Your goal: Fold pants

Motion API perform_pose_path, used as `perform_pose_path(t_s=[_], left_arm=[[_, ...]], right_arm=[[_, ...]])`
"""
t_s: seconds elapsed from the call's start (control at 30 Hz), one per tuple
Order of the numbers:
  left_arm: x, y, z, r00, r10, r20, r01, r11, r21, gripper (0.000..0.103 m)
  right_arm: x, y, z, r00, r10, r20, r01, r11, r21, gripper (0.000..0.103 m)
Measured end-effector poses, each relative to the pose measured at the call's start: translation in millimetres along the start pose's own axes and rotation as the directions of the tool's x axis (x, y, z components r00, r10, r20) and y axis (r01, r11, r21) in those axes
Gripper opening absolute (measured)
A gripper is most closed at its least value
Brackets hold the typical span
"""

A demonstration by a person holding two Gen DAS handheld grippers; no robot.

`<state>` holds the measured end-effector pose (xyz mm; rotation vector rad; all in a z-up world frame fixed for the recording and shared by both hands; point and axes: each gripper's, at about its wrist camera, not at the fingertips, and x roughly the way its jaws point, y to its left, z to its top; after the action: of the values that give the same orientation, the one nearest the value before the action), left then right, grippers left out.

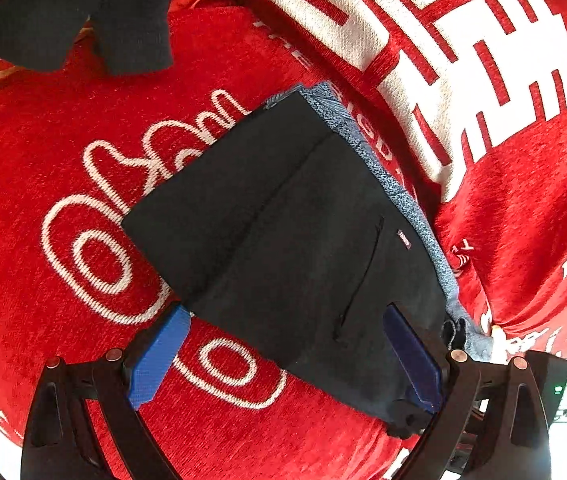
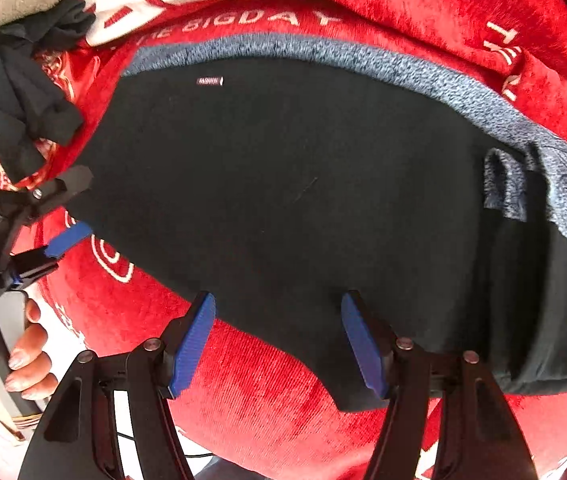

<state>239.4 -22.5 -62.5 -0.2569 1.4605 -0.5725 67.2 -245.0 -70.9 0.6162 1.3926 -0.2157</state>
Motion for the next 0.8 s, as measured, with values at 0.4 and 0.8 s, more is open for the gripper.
perform_pose_path(t_s=[0.4,0.8], left_arm=[[-7,-7,6,0.985,-0.156,0.075,0.158,0.987,-0.02,0.098],[10,-25,6,0.99,0.098,0.101,-0.107,0.99,0.092,0.037]], right_arm=[[5,6,-1,1.0,0.003,0.007,-0.003,0.999,-0.05,0.074],[-38,-8,8,0.997,0.049,0.052,-0.047,0.998,-0.042,0.075]])
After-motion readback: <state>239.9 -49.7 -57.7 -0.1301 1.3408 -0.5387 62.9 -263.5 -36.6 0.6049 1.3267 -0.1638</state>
